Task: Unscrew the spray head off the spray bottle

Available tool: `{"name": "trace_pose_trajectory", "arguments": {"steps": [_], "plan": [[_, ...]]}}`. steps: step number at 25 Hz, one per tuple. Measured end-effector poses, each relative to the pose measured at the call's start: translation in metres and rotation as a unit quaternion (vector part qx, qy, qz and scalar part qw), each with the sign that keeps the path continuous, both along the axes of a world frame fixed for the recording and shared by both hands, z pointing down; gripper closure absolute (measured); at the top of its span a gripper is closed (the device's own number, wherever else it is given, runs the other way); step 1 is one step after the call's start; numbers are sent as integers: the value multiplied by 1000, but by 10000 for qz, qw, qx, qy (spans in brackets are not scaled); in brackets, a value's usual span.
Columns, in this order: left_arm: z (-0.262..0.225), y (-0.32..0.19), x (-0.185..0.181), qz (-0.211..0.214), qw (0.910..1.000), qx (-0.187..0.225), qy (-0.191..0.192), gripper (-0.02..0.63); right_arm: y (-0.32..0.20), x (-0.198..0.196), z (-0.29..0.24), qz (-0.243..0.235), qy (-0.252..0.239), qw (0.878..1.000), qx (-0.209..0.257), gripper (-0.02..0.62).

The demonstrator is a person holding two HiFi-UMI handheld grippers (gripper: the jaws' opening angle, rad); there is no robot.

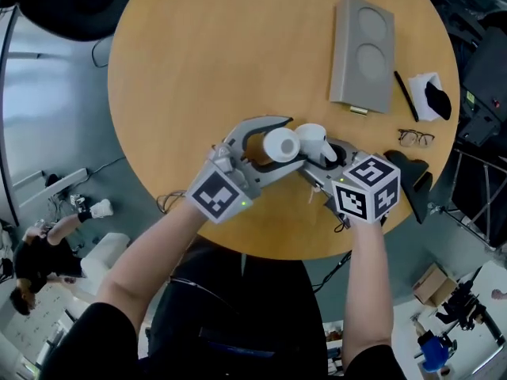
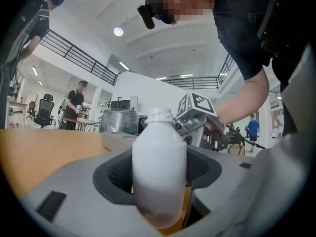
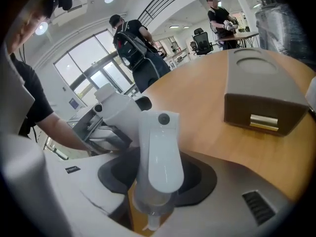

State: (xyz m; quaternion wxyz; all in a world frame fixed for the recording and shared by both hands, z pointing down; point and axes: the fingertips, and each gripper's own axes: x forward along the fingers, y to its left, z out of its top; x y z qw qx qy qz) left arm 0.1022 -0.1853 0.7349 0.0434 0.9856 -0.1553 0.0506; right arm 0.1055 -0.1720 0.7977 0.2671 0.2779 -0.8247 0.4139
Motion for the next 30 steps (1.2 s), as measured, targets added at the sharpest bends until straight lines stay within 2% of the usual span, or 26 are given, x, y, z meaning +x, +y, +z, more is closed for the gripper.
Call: {"name": "trace_pose_trajectory", "arguments": {"steps": [5, 11, 18, 19, 21, 22, 25, 27, 30], "plan": [[21, -10, 2, -10, 9998, -81, -171, 302, -7, 5, 16, 67, -50, 9999, -89, 385], [32, -5, -4, 210, 9982, 80, -558, 301, -5, 1, 29, -121, 170, 9997, -94, 383], [34, -4, -13, 229, 9981, 6, -575, 291, -7, -5, 34, -328, 491, 9982, 126, 359], [33, -4, -14, 244, 9980, -6, -575, 288, -9, -5, 34, -351, 596, 9974, 222, 334], [33, -4, -18, 290, 9977, -38, -613, 285, -11, -6, 35, -435, 819, 9949, 400, 243], [33, -3, -20, 318, 9974, -34, -640, 278, -11, -7, 35, -474, 895, 9938, 453, 224], [29, 1, -24, 357, 9969, -15, -697, 273, -12, -7, 34, -436, 1013, 9923, 555, 214], [25, 2, -26, 324, 9969, 11, -715, 264, -14, -5, 33, -344, 1117, 9912, 626, 173], [20, 3, -28, 220, 9970, 80, -734, 262, -18, 4, 31, -221, 1317, 9882, 756, 147]]}}
